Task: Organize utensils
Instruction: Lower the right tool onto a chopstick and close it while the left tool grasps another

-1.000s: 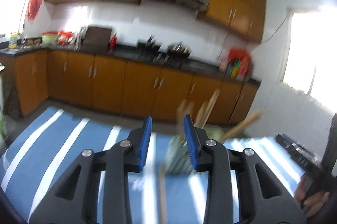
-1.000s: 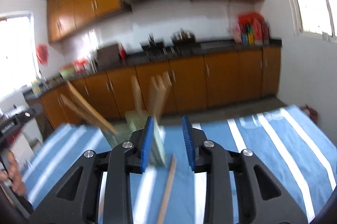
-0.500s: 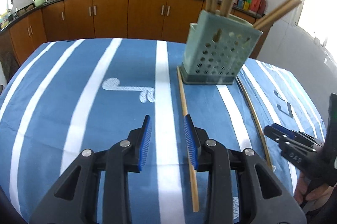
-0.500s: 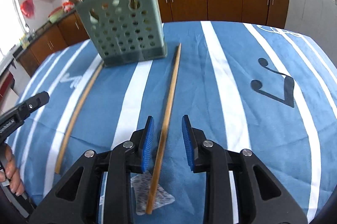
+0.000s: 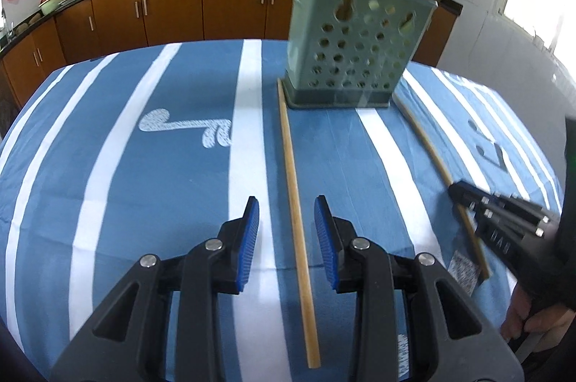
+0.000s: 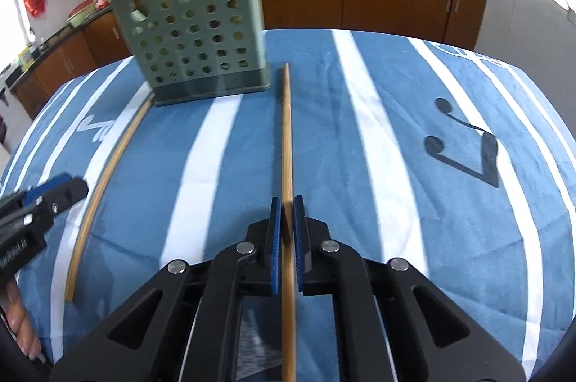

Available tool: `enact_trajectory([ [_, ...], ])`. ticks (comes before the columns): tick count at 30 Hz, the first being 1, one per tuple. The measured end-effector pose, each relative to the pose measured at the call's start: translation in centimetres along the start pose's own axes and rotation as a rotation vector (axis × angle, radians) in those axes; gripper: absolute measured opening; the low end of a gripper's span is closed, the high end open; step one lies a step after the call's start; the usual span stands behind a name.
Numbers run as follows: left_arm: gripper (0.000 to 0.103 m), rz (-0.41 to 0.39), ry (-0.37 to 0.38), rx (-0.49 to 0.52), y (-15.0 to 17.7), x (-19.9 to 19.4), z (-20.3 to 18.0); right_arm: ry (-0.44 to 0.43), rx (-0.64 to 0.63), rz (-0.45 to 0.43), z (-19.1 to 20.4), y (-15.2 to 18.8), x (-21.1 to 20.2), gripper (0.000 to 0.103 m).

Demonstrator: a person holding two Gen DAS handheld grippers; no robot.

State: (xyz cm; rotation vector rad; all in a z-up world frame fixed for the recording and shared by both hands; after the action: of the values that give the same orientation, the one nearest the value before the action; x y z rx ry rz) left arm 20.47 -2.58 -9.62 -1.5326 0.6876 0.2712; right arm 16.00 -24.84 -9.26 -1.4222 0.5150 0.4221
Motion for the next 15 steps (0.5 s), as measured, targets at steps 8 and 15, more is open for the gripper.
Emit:
enact_trajectory([
  [8,0.009,0.031,-0.055,0.054,0.9,1.4,-0.6,0.029,0.050,0.005,-2.4,-0.5,0.3,0.007],
  [15,0.008,0.032,-0.122,0.004,-0.2,2.1,1.7,0.016,0.036,0.000,-2.6,-0.8,0.8,0.007],
])
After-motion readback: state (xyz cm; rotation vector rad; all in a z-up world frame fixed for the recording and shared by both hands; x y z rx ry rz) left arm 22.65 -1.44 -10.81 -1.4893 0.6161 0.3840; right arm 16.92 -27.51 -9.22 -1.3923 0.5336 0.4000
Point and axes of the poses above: each gripper's, at about its wrist camera, not at the fingertips, and x roughly the way its jaws point, z to its left, y to its underside, the point moved 2 cm from there along x, roughly the way its jaws point, and after that the axes turned 15 degrees about -z, right-handed, at the moved point
